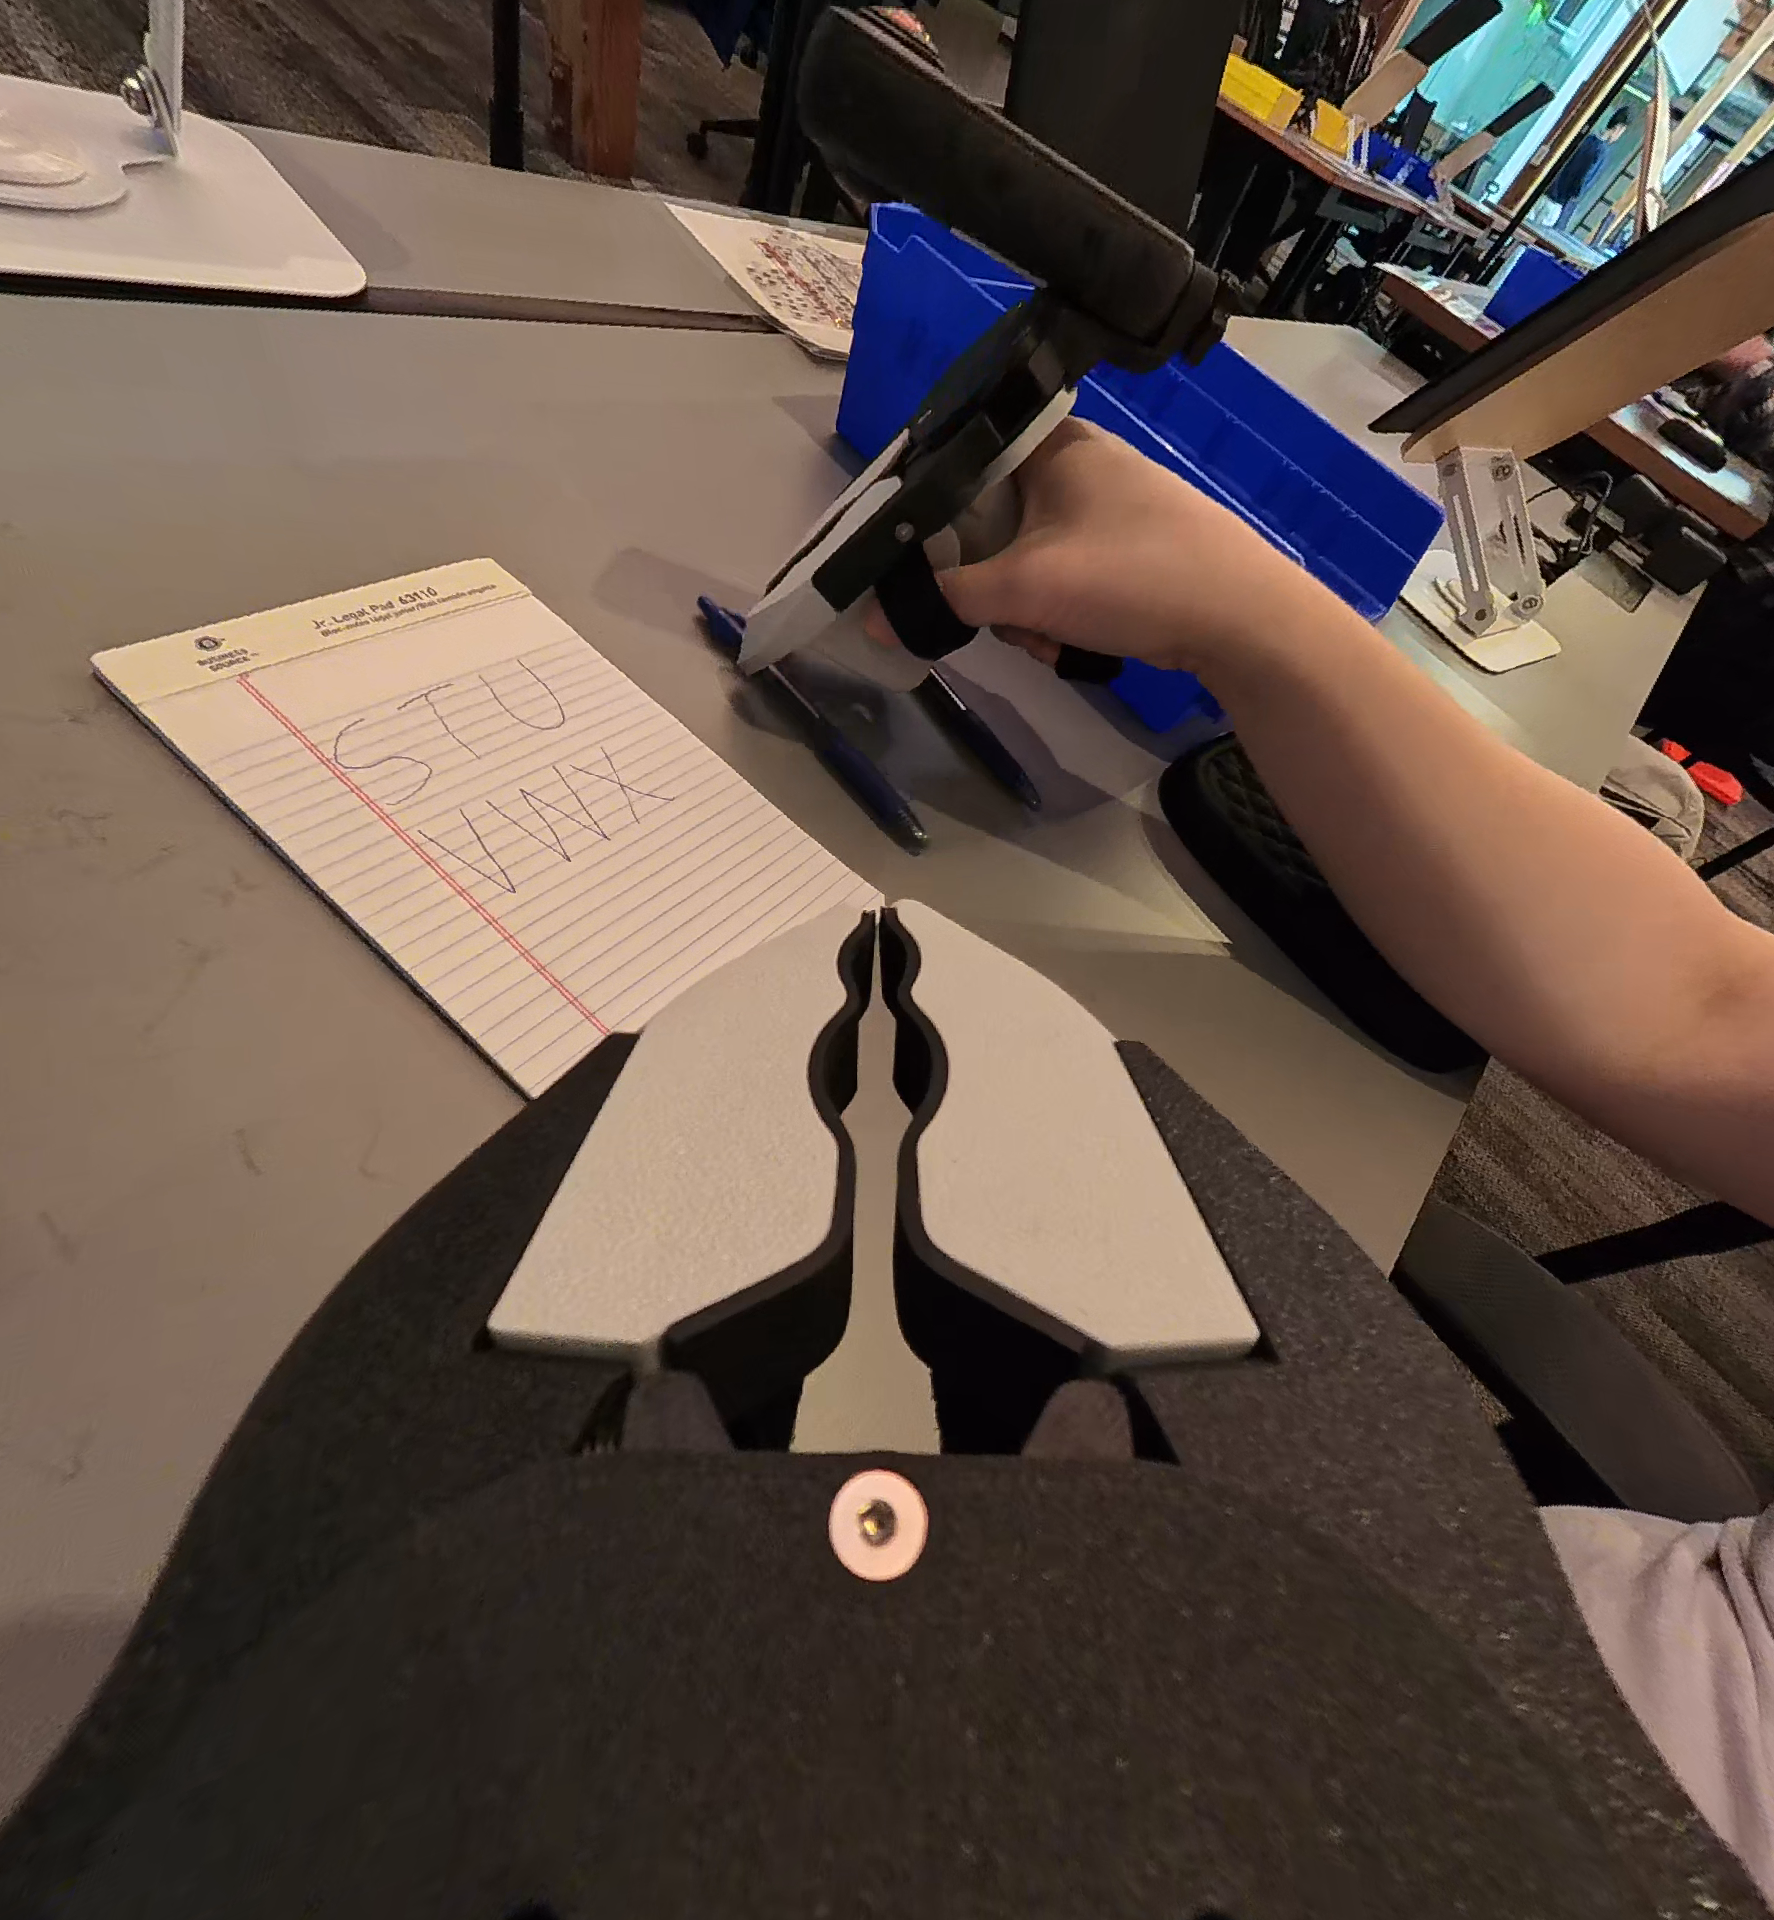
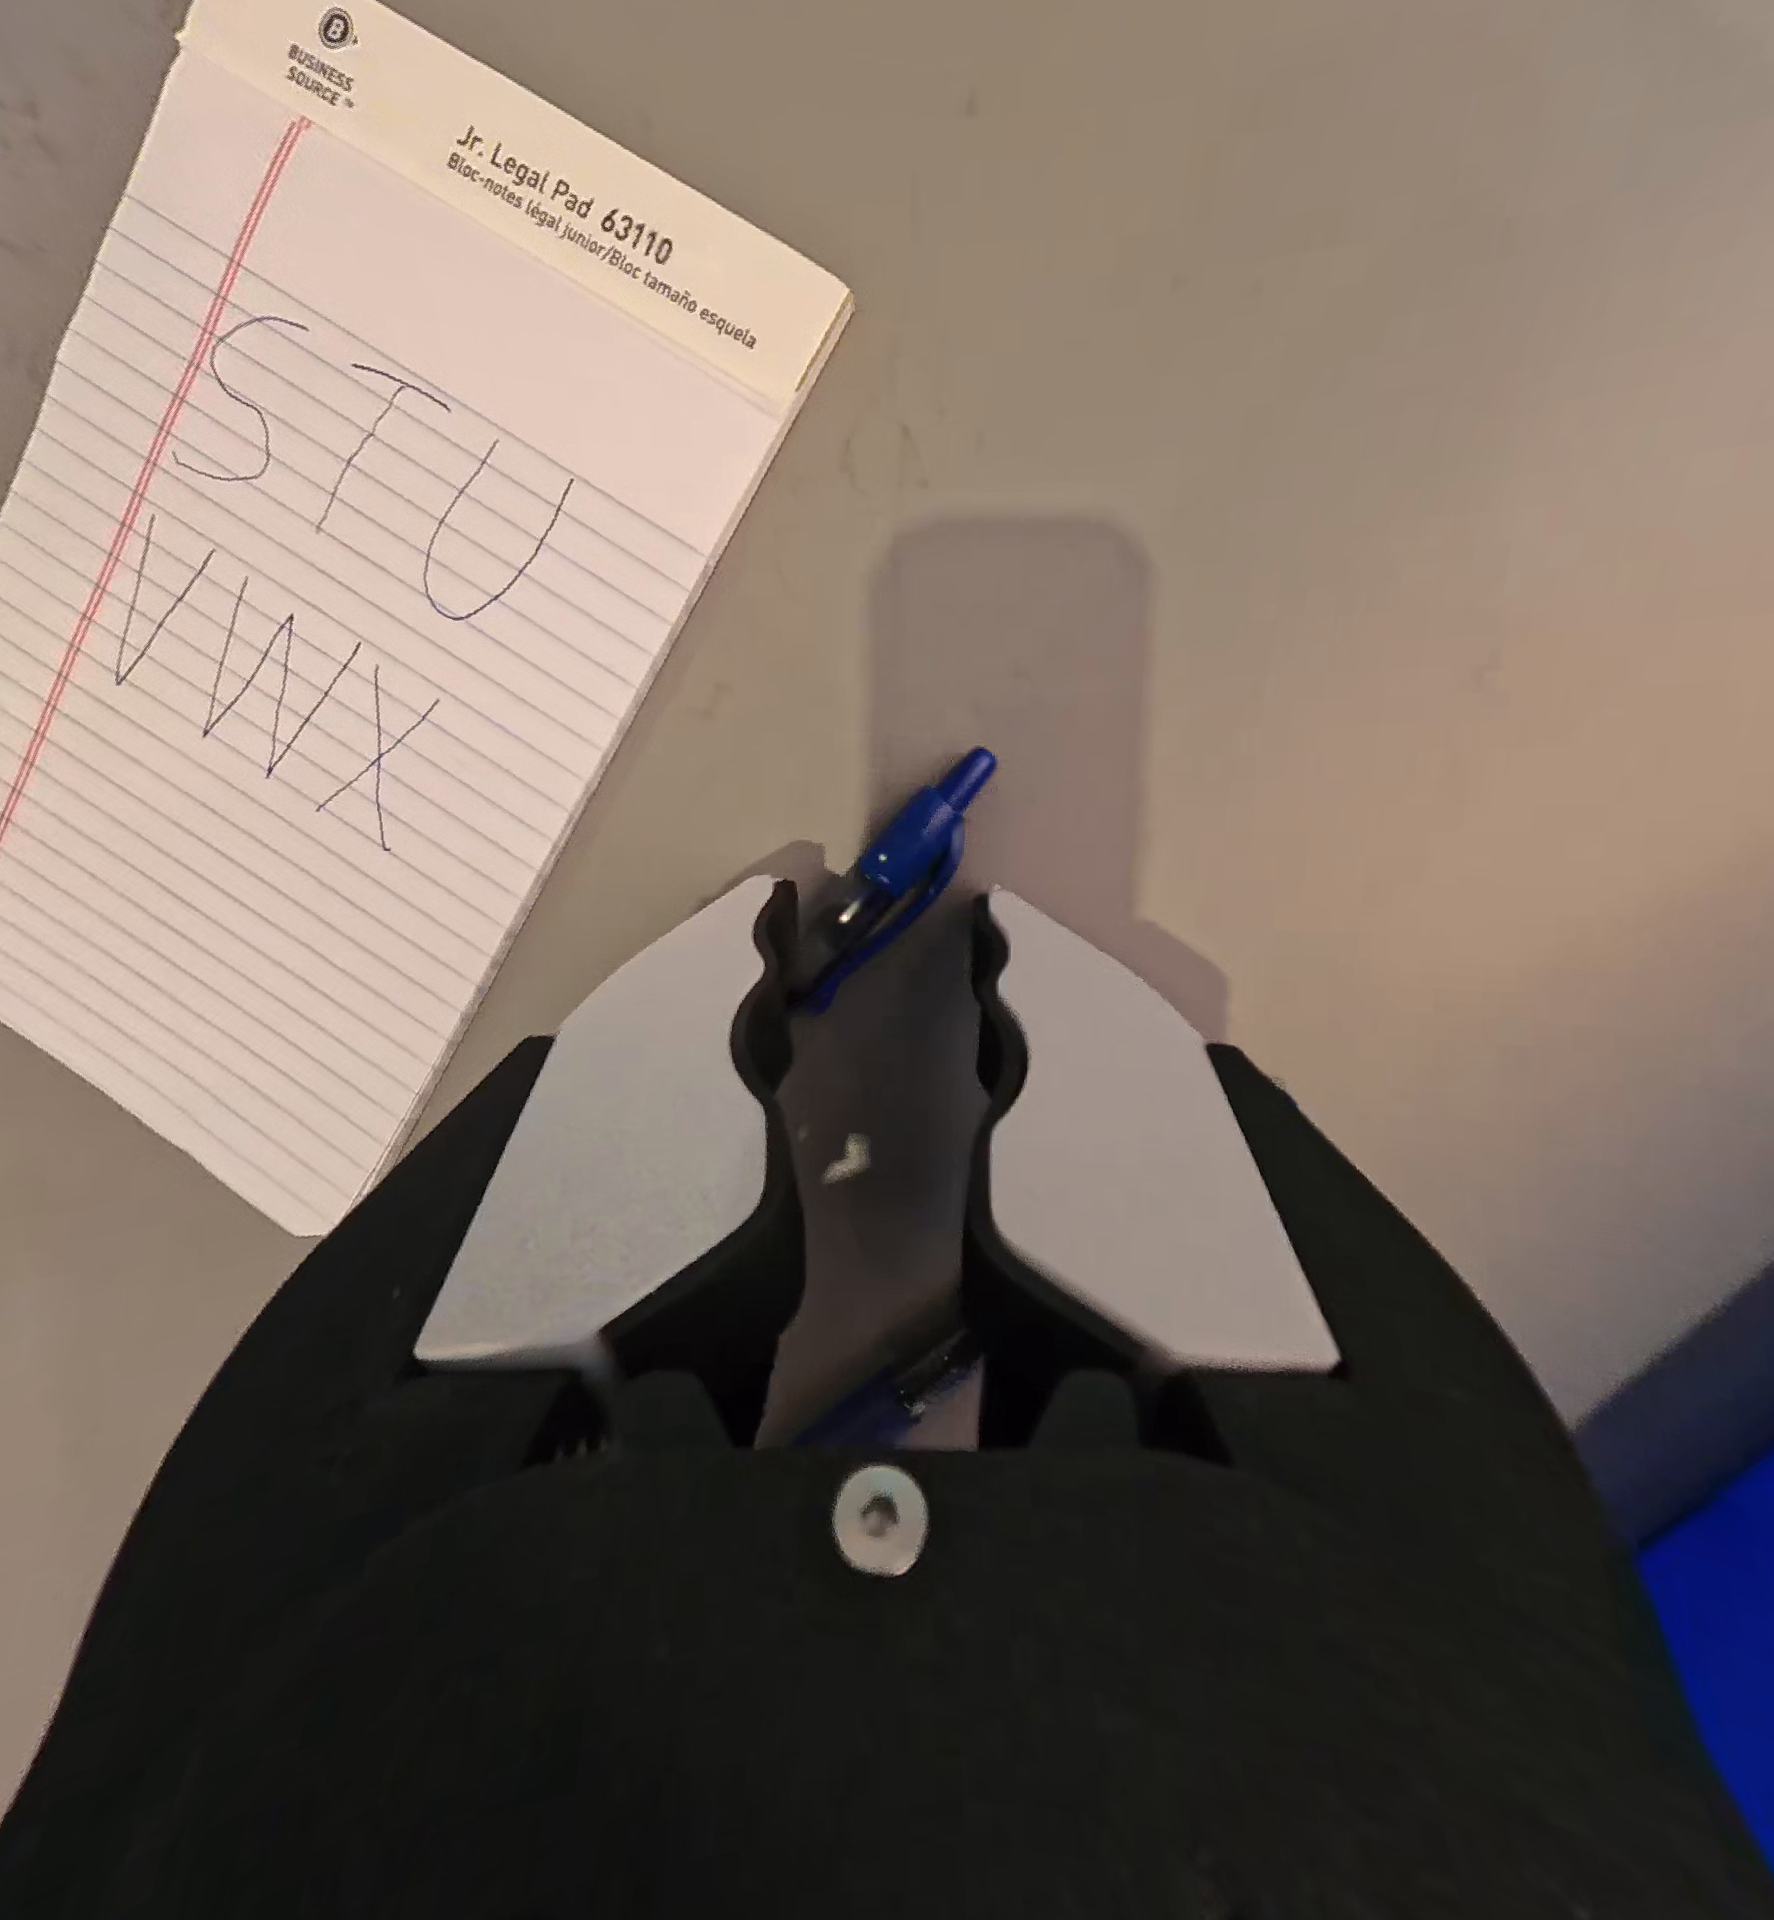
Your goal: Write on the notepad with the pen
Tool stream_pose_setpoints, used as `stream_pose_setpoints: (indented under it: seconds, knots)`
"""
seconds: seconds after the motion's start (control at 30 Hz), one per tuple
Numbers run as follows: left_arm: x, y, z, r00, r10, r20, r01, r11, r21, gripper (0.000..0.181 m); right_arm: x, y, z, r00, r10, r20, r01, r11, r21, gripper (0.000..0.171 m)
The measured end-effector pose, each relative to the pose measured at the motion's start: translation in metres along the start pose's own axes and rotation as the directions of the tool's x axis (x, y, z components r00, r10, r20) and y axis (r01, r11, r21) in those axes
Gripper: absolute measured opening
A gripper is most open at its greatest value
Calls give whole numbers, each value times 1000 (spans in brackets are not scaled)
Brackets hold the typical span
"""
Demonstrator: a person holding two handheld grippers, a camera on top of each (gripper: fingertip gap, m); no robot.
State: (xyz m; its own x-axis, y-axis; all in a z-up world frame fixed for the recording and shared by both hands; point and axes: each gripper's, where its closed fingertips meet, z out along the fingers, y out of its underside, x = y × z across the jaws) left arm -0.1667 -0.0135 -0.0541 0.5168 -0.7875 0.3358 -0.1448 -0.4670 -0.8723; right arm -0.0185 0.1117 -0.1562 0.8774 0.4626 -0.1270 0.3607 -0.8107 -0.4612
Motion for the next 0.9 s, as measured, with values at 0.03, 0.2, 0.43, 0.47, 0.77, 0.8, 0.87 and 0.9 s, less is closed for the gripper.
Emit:
stream_pose_setpoints:
  seconds: [0.03, 0.2, 0.43, 0.47, 0.77, 0.8, 0.87, 0.9]
  knots:
    - [0, 0, 0, 1000, 1, -1, -1, 1000, 0, 0, 0, 0, -1, 1000, 3, 4, -3, 1000, 2, 34]
    - [1, 1, 0, 1000, 3, -4, -3, 1000, 8, 1, 12, -21, -28, 1000, -10, -26, 14, 988, 151, 34]
    - [-9, -14, -5, 1000, 28, -4, -27, 997, 73, 4, 32, -51, -69, 988, -62, -138, 113, 911, 397, 33]
    - [-11, -22, -6, 999, 46, -1, -46, 995, 87, 6, 34, -55, -73, 983, -76, -170, 142, 894, 424, 33]
    - [-23, -132, -6, 958, 264, 109, -284, 921, 265, 26, 30, -75, -95, 916, -162, -368, 357, 748, 560, 34]
    - [-25, -143, -4, 952, 281, 122, -305, 911, 278, 28, 29, -76, -96, 909, -163, -383, 371, 735, 568, 35]
    - [-30, -163, 0, 940, 308, 147, -339, 892, 299, 30, 28, -79, -100, 899, -161, -408, 393, 707, 587, 37]
    - [-32, -172, 2, 935, 320, 155, -353, 884, 305, 31, 28, -80, -102, 892, -159, -423, 407, 691, 598, 37]
